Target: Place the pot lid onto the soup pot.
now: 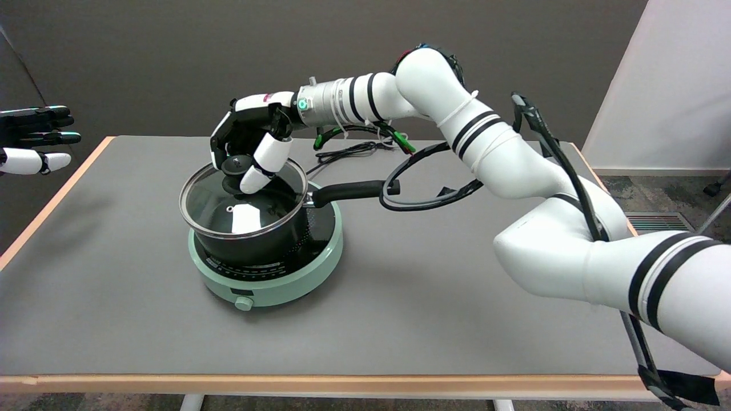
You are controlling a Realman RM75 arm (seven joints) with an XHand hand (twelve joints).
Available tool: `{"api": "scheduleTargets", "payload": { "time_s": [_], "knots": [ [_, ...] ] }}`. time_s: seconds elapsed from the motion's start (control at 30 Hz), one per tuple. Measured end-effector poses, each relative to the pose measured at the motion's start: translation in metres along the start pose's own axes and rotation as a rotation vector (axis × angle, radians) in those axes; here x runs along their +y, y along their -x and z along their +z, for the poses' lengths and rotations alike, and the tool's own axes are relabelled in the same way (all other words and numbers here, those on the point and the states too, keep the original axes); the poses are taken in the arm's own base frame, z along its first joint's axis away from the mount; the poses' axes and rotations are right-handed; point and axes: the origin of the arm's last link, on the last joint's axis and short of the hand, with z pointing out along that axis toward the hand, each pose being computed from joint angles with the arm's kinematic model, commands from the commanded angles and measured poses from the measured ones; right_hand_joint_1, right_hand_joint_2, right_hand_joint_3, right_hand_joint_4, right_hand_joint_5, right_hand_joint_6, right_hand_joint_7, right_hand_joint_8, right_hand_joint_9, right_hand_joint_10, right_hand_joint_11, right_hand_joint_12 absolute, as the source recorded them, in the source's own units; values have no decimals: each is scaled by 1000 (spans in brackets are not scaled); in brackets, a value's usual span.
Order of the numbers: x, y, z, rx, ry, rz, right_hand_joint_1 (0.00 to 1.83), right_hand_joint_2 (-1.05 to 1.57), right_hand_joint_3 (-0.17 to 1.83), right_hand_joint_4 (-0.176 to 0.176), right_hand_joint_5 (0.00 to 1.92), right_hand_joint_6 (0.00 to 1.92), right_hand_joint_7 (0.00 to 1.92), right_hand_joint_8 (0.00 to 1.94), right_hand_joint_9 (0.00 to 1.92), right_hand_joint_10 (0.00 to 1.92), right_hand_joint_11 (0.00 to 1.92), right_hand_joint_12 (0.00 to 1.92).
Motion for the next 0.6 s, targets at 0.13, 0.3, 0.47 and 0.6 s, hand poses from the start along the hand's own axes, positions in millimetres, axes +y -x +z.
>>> {"api": "scheduleTargets", "payload": {
  "time_s": [0.13, 0.3, 0.47, 0.6],
  "knots": [
    [0, 0, 0, 0, -1, 3, 1347, 857, 708, 56, 683, 1095, 830, 1459, 750, 1921, 602, 1921],
    [2, 1, 0, -1, 0, 6, 1346, 857, 709, 51, 681, 1083, 829, 1460, 751, 1921, 595, 1921],
    [2, 1, -1, 0, 0, 8, 1346, 860, 705, 48, 670, 1096, 827, 1463, 738, 1921, 584, 1921],
    [3, 1, -1, 4, 1, 9, 1344, 866, 697, 45, 662, 1094, 822, 1465, 725, 1921, 558, 1921]
  ]
}}
